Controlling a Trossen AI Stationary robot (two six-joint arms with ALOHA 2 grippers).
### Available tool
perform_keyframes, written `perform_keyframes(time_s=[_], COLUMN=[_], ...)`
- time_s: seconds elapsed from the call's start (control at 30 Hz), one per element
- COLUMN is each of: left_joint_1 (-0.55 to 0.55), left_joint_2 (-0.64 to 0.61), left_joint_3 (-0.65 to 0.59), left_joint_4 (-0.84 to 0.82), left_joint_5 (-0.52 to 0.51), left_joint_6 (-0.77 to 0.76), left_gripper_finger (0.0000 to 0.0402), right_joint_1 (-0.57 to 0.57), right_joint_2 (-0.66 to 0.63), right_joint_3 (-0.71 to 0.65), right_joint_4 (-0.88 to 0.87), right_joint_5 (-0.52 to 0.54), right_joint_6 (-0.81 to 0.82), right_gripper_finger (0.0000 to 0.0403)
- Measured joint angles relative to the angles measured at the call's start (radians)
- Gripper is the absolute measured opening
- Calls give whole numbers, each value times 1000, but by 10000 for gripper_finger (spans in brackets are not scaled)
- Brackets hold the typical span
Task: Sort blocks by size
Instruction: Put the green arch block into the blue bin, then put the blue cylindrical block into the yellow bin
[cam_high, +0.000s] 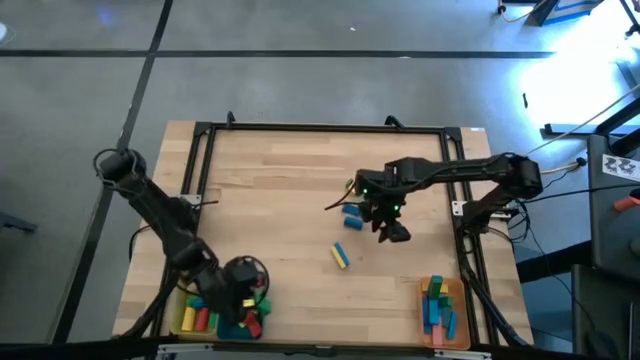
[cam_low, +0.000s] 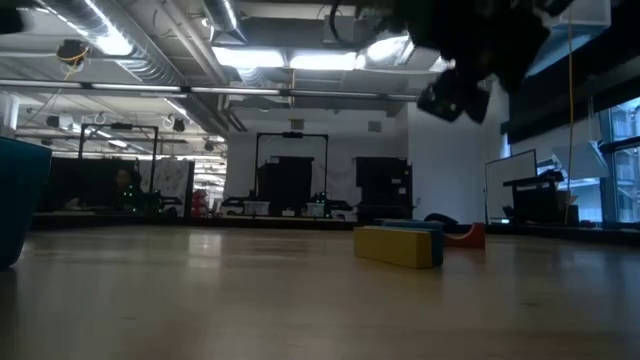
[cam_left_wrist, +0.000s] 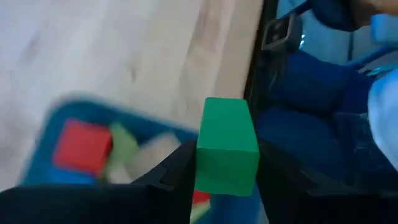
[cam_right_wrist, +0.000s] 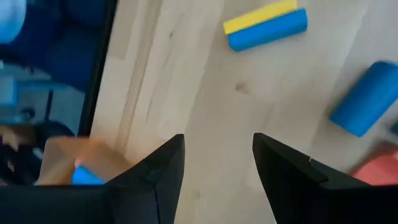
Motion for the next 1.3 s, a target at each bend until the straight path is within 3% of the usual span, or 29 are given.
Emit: perform_keyframes(time_s=[0.17,0.27,0.47,0.73,1.0,1.3], left_joint_1=[-42,-45,-43,-42,-42,-42], left_joint_2=[22,35,63,79,79,69], left_joint_3=[0,0,0,0,0,41], left_joint_4=[-92,-157,-225,-211,-175,-173], left_joint_5=[5,-1,1,0,0,1], left_joint_6=[-220,-272,-319,-294,-265,-157], left_gripper_finger=[129,129,164,206,199,198], right_joint_1=[35,60,110,171,195,193], right_joint_2=[3,9,8,8,11,108], right_joint_3=[-108,-137,-137,-137,-136,-167], right_joint_4=[157,189,261,331,372,428], right_joint_5=[-2,14,179,540,659,788], right_joint_6=[164,216,342,423,478,483], right_gripper_finger=[193,193,193,193,193,193])
